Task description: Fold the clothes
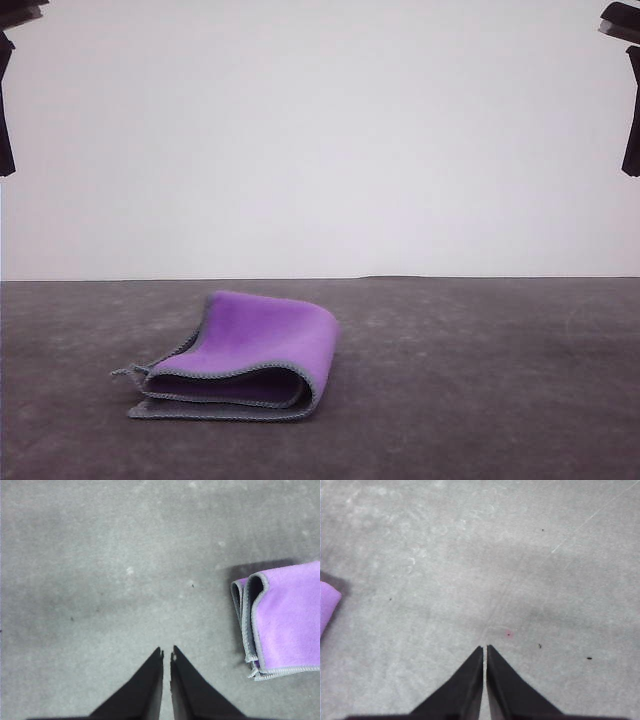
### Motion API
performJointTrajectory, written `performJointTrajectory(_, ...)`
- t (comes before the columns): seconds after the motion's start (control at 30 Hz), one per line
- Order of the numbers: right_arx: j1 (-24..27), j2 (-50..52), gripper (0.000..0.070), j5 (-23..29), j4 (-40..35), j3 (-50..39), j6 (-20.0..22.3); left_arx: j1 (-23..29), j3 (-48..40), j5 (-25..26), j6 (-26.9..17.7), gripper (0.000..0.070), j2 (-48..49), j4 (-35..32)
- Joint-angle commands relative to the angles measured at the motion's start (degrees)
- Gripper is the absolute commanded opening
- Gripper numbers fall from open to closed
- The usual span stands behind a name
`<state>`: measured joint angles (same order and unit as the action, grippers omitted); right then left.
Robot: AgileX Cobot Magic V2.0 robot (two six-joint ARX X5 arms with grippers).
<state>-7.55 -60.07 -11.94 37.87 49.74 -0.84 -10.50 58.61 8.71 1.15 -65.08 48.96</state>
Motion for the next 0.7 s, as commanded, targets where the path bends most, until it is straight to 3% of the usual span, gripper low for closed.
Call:
performJointTrajectory(0.0, -0.1, -0.5, 0.0004, 0.0, -0.6, 0.9, 0.0, 0.0, 0.5, -0.1, 0.4, 0.0012, -0.5, -0.9)
performJointTrajectory(0.4, -0.1, -0.5, 0.0004, 0.0, -0.6, 0.9, 0.0, 0.1, 0.5, -0.2, -0.5, 0.0012, 0.5, -2.1)
performJointTrajectory(0.67, -0.1, -0.5, 0.0004, 0.0, -0.6, 0.9, 0.0, 2.5, -7.3, -7.8, 3.5, 0.0012, 9.7, -10.7)
